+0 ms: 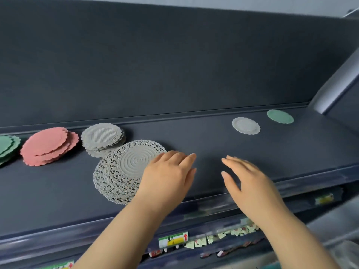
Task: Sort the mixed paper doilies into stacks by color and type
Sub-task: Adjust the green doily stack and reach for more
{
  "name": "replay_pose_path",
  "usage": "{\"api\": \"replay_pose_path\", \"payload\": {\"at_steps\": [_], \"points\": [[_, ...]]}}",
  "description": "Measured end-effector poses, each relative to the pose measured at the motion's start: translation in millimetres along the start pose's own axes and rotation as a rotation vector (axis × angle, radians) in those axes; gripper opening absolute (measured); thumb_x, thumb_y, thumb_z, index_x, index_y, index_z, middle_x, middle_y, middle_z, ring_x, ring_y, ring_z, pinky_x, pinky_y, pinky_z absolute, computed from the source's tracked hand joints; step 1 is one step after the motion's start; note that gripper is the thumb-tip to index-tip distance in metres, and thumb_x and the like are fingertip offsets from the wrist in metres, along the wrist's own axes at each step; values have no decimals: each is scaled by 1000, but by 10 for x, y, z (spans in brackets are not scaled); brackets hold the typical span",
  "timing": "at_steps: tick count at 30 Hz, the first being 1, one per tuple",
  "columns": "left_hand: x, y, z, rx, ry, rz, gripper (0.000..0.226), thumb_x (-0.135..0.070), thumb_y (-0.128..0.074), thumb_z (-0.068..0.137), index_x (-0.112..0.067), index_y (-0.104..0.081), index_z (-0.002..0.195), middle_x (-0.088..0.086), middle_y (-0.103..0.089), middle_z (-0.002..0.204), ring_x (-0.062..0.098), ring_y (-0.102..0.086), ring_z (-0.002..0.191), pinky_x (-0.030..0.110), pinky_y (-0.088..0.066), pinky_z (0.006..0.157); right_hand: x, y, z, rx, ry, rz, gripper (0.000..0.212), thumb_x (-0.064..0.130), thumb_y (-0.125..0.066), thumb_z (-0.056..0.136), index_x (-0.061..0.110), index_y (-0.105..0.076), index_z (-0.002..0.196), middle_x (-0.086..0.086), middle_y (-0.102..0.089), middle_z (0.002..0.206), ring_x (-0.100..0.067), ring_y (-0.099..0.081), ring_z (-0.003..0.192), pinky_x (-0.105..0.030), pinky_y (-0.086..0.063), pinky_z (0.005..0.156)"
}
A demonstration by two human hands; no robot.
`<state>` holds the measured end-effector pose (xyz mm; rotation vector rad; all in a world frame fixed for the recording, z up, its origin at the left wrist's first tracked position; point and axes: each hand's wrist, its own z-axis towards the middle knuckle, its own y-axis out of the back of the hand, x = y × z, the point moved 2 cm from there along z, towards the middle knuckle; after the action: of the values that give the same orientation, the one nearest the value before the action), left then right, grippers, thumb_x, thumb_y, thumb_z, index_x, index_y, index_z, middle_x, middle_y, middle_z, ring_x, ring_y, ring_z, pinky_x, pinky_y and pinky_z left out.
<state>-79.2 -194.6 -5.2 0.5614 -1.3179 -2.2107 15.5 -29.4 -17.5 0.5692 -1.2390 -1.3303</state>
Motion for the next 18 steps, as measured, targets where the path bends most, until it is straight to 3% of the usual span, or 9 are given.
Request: {"api": "replay_pose_path", "payload": {"at_steps": [13,15,18], "points": [[-660,-558,982,50,28,6,30,-28,-70,80,-17,-69,107,-1,-71,96,22,-68,86,34,-54,75,-1449,318,893,35,-9,-15,36,32,-50,90,24,-53,125,10,-52,132,-11,-46,121,-29,-41,92],[-883,-695,1161,140,29,-39,36,-33,-58,89,-18,-60,122,-1,-65,115,21,-63,103,32,-49,87,-1767,354,1032,89,-35,-39,37,33,-46,91,24,-51,127,9,-49,135,-13,-45,123,-31,-41,92],[-1139,-956,1427,238,43,-4,46,-43,-31,98,-27,-34,141,-9,-39,144,13,-36,131,27,-27,107,-2172,358,1210,198,-64,-97,40,35,-40,94,25,-44,133,8,-42,142,-12,-39,129,-29,-38,98]]}}
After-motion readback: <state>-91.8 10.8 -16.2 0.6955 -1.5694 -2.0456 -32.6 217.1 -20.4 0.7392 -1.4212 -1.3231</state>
